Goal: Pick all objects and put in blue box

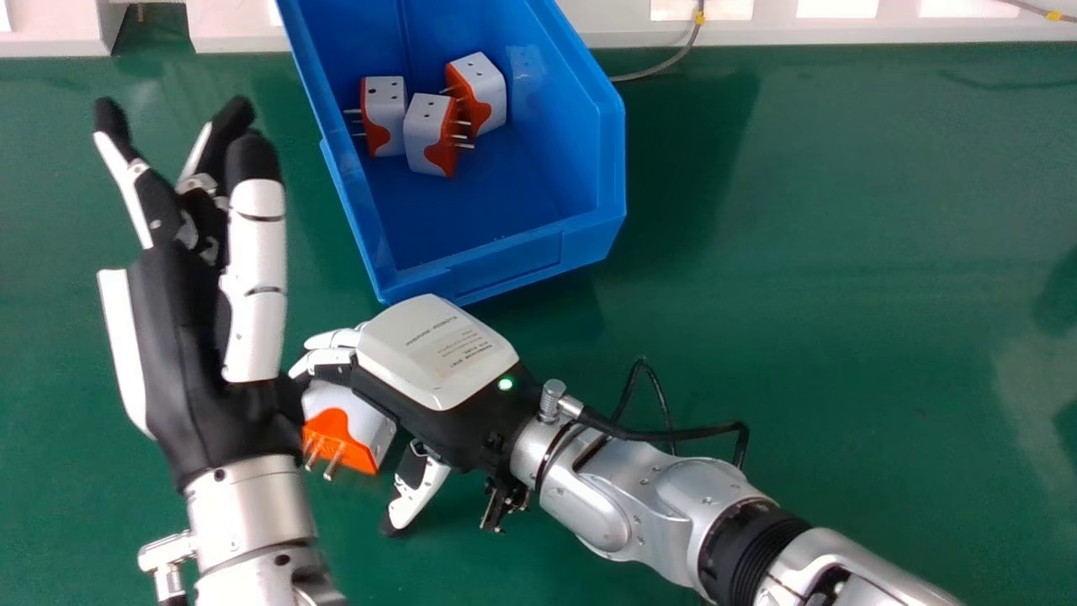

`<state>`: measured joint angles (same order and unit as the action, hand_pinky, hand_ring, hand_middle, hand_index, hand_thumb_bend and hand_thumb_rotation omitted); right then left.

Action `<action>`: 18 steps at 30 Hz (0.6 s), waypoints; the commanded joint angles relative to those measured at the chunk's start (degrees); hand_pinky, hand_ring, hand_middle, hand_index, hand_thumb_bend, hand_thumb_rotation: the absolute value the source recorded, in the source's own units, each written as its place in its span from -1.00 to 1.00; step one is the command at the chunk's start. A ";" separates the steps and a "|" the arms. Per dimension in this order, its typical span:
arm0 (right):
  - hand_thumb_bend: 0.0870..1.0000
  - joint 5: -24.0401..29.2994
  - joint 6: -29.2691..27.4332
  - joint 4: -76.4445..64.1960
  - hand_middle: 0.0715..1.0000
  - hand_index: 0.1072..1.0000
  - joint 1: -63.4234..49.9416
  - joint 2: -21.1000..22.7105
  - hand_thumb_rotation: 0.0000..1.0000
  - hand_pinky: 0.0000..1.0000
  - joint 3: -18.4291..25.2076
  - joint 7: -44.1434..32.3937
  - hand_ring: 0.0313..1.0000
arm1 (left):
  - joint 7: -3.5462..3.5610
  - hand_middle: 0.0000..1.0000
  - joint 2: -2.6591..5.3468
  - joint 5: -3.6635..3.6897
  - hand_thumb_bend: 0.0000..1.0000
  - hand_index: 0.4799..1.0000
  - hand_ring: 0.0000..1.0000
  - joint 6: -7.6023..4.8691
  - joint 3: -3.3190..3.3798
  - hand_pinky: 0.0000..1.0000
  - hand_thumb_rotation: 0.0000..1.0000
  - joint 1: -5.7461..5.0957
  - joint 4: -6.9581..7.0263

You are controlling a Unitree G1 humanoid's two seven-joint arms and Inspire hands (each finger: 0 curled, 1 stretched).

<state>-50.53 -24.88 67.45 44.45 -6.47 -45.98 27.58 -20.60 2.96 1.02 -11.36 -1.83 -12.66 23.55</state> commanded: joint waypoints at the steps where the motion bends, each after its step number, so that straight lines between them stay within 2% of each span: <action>1: 0.45 -0.84 0.13 0.47 0.52 0.25 -0.07 -1.63 -1.00 0.07 -0.80 2.08 0.32 | -1.38 0.76 2.72 -0.91 0.06 0.45 0.80 0.04 2.02 0.76 0.49 1.06 0.50; 2: 0.45 -0.65 -0.09 0.55 0.52 0.25 -0.14 -1.70 -1.00 0.07 -0.79 2.50 0.32 | -1.60 0.76 2.70 -0.79 0.06 0.45 0.80 0.08 2.57 0.76 0.49 1.21 0.47; 3: 0.45 -0.50 -0.30 0.50 0.52 0.25 -0.34 -1.73 -1.00 0.07 -0.79 3.13 0.32 | -1.65 0.76 2.30 -0.28 0.06 0.45 0.80 -0.09 3.73 0.76 0.49 1.44 0.35; 5: -0.04 -0.20 -0.57 0.46 0.42 0.18 -0.63 -1.80 -1.00 -0.08 -0.75 3.85 0.20 | -1.43 0.81 1.78 0.36 0.02 0.54 0.84 0.01 5.28 0.81 0.55 1.70 0.28; 7: -0.13 0.15 -1.23 0.50 0.29 0.03 -1.04 -1.95 -1.00 -0.16 -0.54 5.19 0.10 | -1.15 0.86 1.37 0.73 0.01 0.67 0.87 0.42 6.86 0.85 0.62 1.81 0.37; 9: -0.12 0.42 -1.53 0.50 0.16 -0.05 -1.45 -2.19 -1.00 -0.24 -0.36 6.03 0.01 | -1.19 0.86 0.97 0.26 0.00 0.69 0.87 0.42 8.47 0.85 0.63 2.14 0.12; 11: -0.11 0.46 -1.82 0.51 0.03 -0.10 -1.70 -2.33 -1.00 -0.29 -0.33 6.94 -0.08 | -1.19 0.84 0.81 -0.28 -0.01 0.65 0.86 0.32 9.61 0.83 0.64 2.49 -0.17; 13: -0.10 0.71 -2.29 0.37 0.00 -0.11 -1.83 -2.27 -1.00 -0.31 -0.16 6.89 -0.12 | -1.18 0.82 1.10 -0.12 -0.01 0.60 0.85 -0.02 10.48 0.82 0.62 2.98 -0.37; 15: -0.10 1.10 -2.72 0.25 -0.01 -0.13 -1.97 -2.18 -1.00 -0.32 0.13 6.57 -0.15 | -1.05 0.81 1.40 0.06 -0.03 0.55 0.84 -0.17 11.03 0.79 0.59 3.30 -0.44; 18: -0.10 1.54 -3.05 0.02 -0.04 -0.12 -2.23 -2.11 -1.00 -0.30 0.57 6.19 -0.15 | -0.96 0.80 1.86 -0.33 -0.02 0.51 0.83 0.43 10.70 0.76 0.59 3.21 0.19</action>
<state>-50.03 -27.18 68.28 42.35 -7.31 -46.14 33.27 -21.73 3.01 1.14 -10.57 8.87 -10.08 22.73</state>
